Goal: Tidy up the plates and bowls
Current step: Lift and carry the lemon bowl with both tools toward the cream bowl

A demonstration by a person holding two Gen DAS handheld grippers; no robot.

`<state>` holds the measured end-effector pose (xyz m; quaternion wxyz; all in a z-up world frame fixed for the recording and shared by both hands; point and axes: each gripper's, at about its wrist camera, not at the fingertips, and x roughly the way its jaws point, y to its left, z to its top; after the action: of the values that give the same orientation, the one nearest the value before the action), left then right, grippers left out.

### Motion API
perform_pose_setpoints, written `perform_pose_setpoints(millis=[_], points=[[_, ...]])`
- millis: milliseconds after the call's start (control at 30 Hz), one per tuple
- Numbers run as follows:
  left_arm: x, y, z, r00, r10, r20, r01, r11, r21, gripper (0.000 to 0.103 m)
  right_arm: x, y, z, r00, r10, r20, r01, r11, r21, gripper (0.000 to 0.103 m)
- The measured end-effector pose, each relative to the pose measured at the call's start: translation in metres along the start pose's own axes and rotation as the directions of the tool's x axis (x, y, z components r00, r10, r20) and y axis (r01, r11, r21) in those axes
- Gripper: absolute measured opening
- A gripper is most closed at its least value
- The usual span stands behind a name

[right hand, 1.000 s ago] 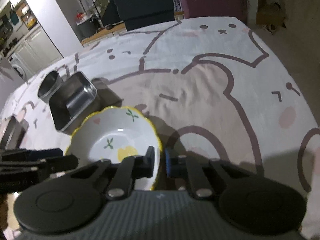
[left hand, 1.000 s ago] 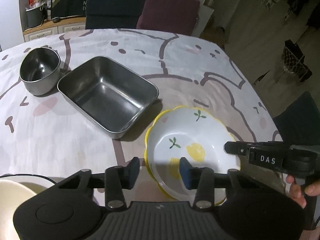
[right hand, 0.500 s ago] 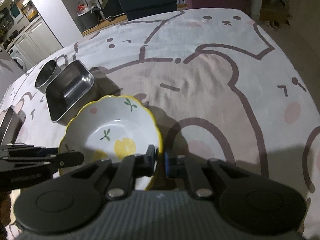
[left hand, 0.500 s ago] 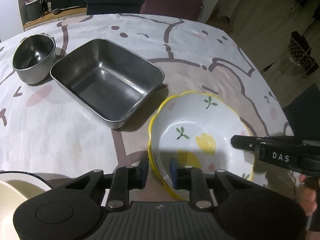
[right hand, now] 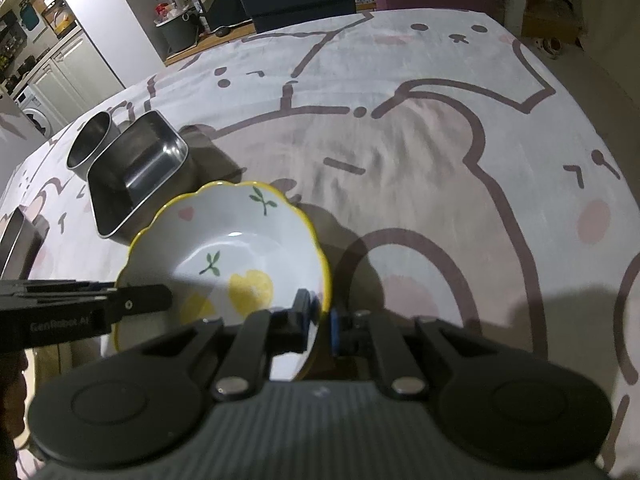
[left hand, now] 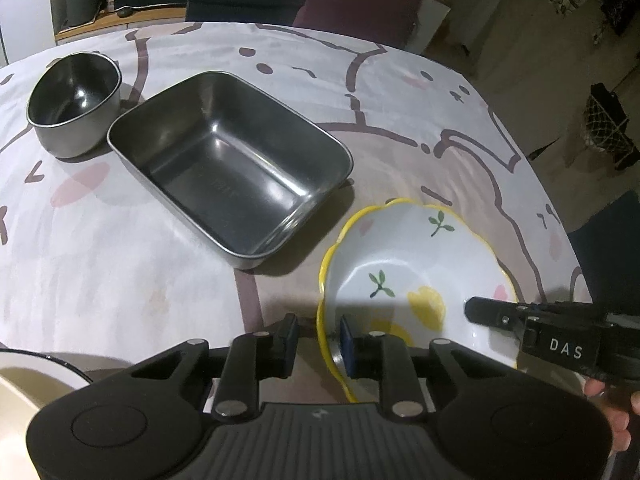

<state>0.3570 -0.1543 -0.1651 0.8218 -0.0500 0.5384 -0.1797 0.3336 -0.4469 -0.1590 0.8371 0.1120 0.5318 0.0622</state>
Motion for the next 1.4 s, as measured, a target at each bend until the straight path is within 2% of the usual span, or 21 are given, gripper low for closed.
perform_pose_setpoints(millis=[133, 200, 600, 933, 1233, 1400], points=[[0.001, 0.000, 0.002, 1.000, -0.011, -0.004, 0.011, 1.000, 0.003, 0.021, 0.000, -0.004, 0.000, 1.000, 0.014, 0.000, -0.014, 1.000, 0.016, 0.012], [0.001, -0.001, 0.003, 1.000, -0.022, -0.007, 0.022, 1.000, 0.004, 0.014, 0.000, -0.005, 0.000, 1.000, 0.019, -0.001, -0.019, 1.000, 0.025, 0.012], [-0.001, -0.004, 0.004, 1.000, -0.001, -0.029, 0.002, 0.999, 0.041, 0.011, -0.001, -0.008, 0.004, 0.999, 0.026, -0.020, -0.025, 0.998, 0.054, 0.010], [-0.001, -0.004, 0.003, 1.000, -0.002, -0.027, 0.003, 0.999, 0.045, 0.011, -0.003, -0.004, 0.005, 1.000, 0.005, -0.024, -0.005, 0.999, 0.034, 0.010], [-0.002, -0.004, 0.002, 0.999, -0.038, -0.022, 0.039, 0.999, 0.035, 0.009, -0.006, 0.000, 0.004, 1.000, -0.013, -0.022, 0.013, 1.000, 0.022, 0.010], [-0.015, -0.010, 0.002, 0.998, -0.060, 0.015, 0.060, 0.998, 0.032, 0.009, -0.019, -0.002, 0.004, 1.000, -0.026, 0.011, 0.026, 0.999, 0.025, 0.010]])
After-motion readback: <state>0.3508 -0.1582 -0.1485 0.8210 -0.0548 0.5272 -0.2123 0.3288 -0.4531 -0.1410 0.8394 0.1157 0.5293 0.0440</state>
